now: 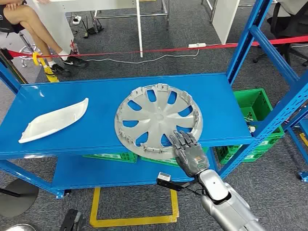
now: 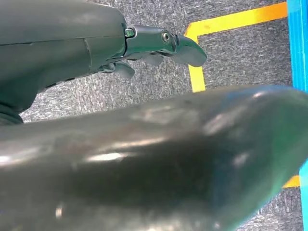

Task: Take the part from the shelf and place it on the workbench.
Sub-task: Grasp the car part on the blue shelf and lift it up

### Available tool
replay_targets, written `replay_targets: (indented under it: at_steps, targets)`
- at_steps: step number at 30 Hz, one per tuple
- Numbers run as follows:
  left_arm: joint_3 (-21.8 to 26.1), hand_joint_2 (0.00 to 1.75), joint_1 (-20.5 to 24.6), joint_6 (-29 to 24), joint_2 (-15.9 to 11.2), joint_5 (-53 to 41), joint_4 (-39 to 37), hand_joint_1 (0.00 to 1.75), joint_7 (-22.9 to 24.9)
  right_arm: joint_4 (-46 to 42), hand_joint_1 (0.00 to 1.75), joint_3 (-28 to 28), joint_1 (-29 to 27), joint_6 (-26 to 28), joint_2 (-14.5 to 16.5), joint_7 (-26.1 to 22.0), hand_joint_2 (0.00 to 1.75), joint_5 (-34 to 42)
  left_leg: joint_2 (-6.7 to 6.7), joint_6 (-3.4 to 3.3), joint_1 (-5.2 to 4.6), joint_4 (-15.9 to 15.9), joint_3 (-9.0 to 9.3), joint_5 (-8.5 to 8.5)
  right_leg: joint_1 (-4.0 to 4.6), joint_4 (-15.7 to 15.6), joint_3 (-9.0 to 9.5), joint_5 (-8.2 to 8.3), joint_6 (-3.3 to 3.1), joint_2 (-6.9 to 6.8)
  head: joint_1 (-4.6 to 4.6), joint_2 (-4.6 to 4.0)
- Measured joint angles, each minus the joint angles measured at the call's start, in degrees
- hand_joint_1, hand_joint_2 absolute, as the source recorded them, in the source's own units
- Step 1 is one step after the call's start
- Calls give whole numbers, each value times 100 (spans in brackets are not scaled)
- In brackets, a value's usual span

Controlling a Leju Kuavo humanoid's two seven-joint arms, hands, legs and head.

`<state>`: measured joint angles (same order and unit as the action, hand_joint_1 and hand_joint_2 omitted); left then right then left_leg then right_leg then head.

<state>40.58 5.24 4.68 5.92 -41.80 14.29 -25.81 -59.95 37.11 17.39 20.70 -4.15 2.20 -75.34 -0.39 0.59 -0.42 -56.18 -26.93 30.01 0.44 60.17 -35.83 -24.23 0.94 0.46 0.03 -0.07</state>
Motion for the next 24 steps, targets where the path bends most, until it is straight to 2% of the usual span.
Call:
replay_targets:
  at_steps: [14,20,22,23,24]
  targets:
    - [-34,0,-35,-21,16,-15,0,0,39,357,0,93,97,168,24,39,175,-3,0,-1,-2,0,-1,1,0,-3,0,0,0,0,1,0]
    - [-34,0,-66,-20,17,-42,0,0,39,421,6,78,77,270,-36,125,175,-120,0,-1,-2,0,0,1,0,-5,1,0,0,-1,1,0]
    - [-34,0,-85,-22,17,-43,0,0,39,427,21,73,61,297,-66,149,175,-157,0,-1,-2,0,0,1,0,-5,2,0,0,-1,1,0]
    - [-34,0,-93,-23,17,-44,0,0,39,429,44,71,57,303,-79,157,175,-172,0,-1,-2,0,1,1,0,-5,2,0,0,-1,1,0]
    - [-34,0,-99,-24,17,-46,0,0,39,430,82,65,53,307,-90,171,175,-198,0,-1,-2,0,1,1,0,-5,2,0,0,-1,0,0]
